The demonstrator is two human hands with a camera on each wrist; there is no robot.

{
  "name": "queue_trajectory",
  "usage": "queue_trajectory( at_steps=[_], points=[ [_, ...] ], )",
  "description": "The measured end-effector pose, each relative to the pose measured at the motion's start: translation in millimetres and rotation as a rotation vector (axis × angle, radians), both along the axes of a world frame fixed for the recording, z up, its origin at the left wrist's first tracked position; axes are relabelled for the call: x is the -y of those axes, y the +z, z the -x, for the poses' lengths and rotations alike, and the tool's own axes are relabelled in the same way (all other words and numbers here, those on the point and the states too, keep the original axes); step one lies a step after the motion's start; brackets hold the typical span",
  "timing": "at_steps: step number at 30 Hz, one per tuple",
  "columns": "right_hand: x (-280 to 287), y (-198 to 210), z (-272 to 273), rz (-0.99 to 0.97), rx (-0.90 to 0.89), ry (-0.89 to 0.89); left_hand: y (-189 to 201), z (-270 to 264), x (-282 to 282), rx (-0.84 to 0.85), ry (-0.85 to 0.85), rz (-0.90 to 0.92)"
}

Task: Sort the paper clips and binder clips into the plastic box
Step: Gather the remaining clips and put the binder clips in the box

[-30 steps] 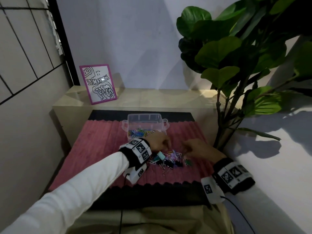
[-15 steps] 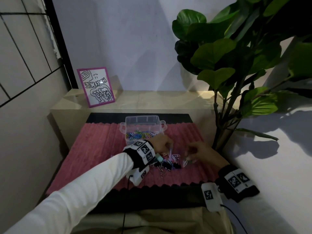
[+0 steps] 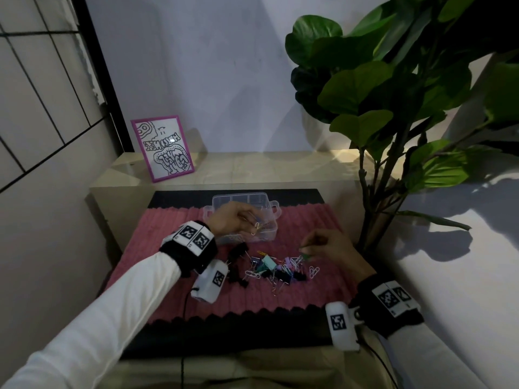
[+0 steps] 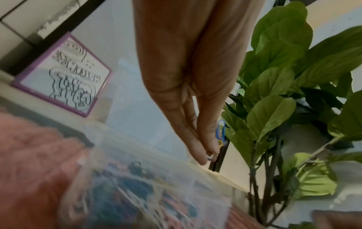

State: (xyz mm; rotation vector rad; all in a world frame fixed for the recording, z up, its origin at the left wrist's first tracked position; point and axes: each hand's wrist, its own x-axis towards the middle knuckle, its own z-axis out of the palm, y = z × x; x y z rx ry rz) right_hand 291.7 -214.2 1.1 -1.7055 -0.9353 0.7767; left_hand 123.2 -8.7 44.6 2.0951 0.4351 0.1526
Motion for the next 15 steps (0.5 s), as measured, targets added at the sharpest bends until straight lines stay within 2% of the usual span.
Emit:
queue_trajectory(
  at_steps=[4,6,9,11,15],
  points=[
    [5.1,-2.4,3.5,-0.004,-0.043,0.004,9.9,3.4,-17.8,-0.005,0.165,-0.208],
    [8.1,-1.4,3.0,-0.011,-0.036,-0.008,10.0,3.1,-24.8,-0.058,0.218,-0.327],
    [9.0,-0.2,1.7,-0.014,0.012,-0.008,5.2,3.7,-28.9,-0.212,0.195,-0.481],
    [8.5,-1.0,0.6,-0.011,0.062,-0.008,-0.1,5.8,-29.1,-0.276,0.156,-0.515],
    [7.1,-1.8,4.2,0.014,0.146,0.024,-5.0,8.7,-25.9,-0.25,0.133,-0.526]
  ],
)
